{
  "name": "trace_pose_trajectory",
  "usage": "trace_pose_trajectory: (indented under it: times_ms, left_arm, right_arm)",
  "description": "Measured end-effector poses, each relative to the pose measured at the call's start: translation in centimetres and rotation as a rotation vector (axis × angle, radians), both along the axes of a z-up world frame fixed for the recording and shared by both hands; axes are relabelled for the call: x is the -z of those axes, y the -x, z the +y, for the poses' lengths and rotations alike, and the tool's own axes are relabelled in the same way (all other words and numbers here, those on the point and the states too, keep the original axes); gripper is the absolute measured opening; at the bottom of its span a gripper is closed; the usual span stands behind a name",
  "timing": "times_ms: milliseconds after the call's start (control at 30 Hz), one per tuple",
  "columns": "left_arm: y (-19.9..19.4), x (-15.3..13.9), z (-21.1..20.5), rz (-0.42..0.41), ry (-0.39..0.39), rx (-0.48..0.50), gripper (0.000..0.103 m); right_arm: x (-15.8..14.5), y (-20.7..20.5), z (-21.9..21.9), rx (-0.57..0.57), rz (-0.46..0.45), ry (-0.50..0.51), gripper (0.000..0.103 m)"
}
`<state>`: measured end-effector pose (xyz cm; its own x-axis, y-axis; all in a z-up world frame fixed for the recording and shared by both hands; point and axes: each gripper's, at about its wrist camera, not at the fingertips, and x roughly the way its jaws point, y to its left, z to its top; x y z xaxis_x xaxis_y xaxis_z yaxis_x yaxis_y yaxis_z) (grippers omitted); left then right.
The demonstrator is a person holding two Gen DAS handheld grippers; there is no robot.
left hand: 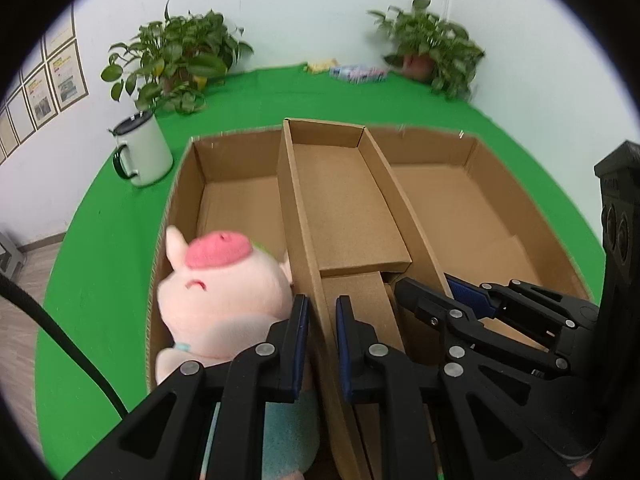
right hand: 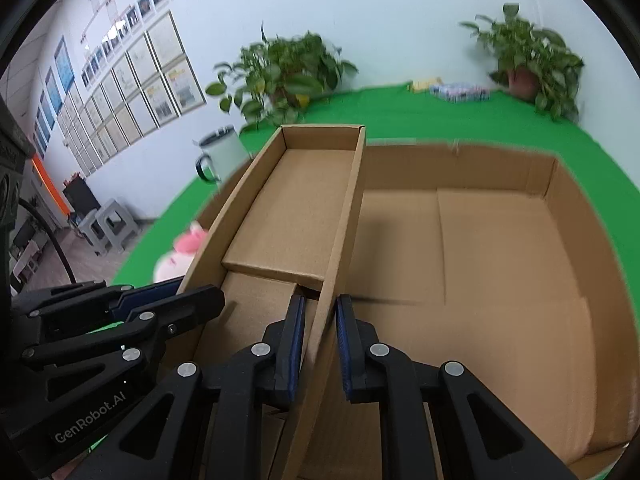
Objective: Organize objects
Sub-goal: 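Carry the brown box with the left gripper and lower it into the open box, then open the left gripper and withdraw it from the box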
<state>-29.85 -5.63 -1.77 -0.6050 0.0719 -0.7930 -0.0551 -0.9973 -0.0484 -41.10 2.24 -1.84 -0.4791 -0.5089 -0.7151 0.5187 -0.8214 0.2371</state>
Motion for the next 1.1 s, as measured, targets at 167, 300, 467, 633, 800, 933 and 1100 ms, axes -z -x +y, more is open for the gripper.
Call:
trace_pose_trajectory:
  times_ms: [167, 300, 467, 633, 800, 933, 1100]
  left_arm:
    - [0.9, 1.3, 0.4, -0.041, 0.018, -0.006, 0.012]
    - [1.3, 1.8, 0.4, -0.061, 0.002, -0.003, 0.016]
    - [-0.1, 0.5, -0.3, -0.055, -0.046, -0.001, 0.016]
    - [-2.9, -1.4, -1.5, -0.008, -0.064, -0.016, 0.016]
    - [-5.8, -2.8, -2.6, 0.050, -0.069, -0.047, 0.016]
    - [-7.4, -3.3, -3.1, 0.078, -0.090, -0.051, 0.016]
    - [-10.0, -4.0, -2.7, 0.141, -0.075, -0.047, 0.022]
  right_arm:
    - [3.3, 1.5, -0.9, 0.011, -0.070, -0.012, 0.013]
    - [4.8, 2.1, -1.1, 0.014, -0.090, -0.033, 0.012]
    - [5.3, 1.8, -1.8, 0.021, -0.063, -0.120, 0.011]
    - [5.2, 2.0, -3.4, 0.004, -0.055, -0.158, 0.011]
    - [5.1, 0.4, -5.1, -0.036, -0.040, -0.194, 0.014]
    - [5.1, -0.7, -5.7, -0.069, -0.024, -0.199, 0.021]
    - [2.3, -2.9, -2.9, -0.029, 0.046, -0.088, 0.062]
